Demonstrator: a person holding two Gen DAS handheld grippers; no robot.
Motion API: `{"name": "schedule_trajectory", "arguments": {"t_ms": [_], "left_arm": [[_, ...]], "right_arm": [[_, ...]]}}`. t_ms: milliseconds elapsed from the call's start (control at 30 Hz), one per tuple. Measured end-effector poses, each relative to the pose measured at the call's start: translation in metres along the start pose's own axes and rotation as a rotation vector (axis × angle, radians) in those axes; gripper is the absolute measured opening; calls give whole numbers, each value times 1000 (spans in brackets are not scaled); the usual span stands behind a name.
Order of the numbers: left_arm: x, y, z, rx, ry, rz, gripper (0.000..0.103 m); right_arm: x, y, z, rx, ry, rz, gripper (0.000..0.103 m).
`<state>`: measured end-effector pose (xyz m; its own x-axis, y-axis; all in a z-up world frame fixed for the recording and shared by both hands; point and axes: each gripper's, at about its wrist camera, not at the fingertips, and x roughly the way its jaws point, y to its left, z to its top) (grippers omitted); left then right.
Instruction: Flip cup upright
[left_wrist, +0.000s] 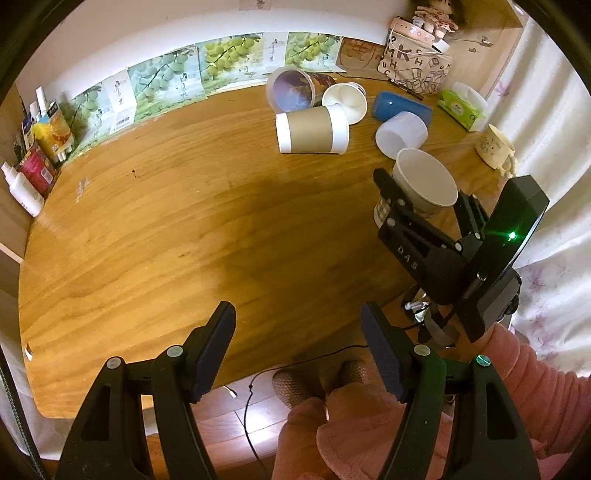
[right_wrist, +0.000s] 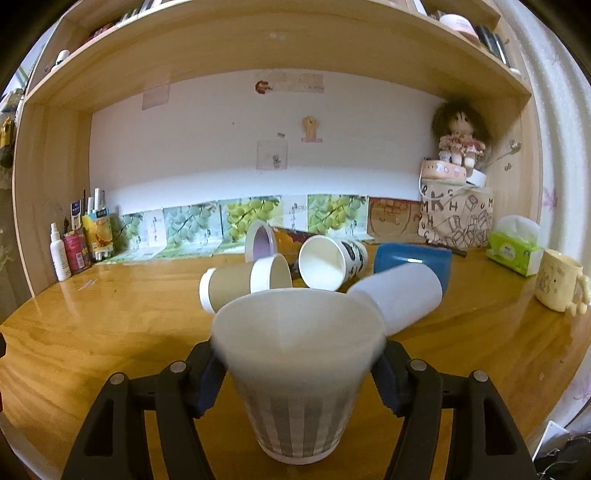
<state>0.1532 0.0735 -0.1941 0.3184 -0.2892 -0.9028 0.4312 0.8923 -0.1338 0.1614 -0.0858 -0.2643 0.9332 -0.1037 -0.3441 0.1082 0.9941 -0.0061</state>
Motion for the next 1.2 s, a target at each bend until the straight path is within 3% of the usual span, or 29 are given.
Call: {"name": "schedule_trajectory", "arguments": {"t_ms": [200, 400, 600, 767, 900, 1000, 1200], "left_arm": [[5, -8, -7, -60, 21, -8, 74], [11, -26, -14, -133, 20, 45, 74], [11, -55, -16, -206, -2, 41, 74], [3, -74, -4, -287, -49, 52, 74], [-15, -85, 6, -330, -114, 68, 74], [-31, -92, 10, -362, -139, 81, 74], [-72, -105, 7, -419, -231, 130, 74]], "right_arm": [[-4, -9, -8, 8, 82, 46, 81], [-19, -25, -15, 13, 166, 91, 81], [-47, -51, -9, 46, 276, 137, 82], [-71, -74, 17, 41, 373, 179, 83], [-90, -95, 48, 106, 469, 297, 86], [-104, -104, 67, 126, 513, 326, 86], [-136, -114, 104, 100, 513, 368, 91]]}}
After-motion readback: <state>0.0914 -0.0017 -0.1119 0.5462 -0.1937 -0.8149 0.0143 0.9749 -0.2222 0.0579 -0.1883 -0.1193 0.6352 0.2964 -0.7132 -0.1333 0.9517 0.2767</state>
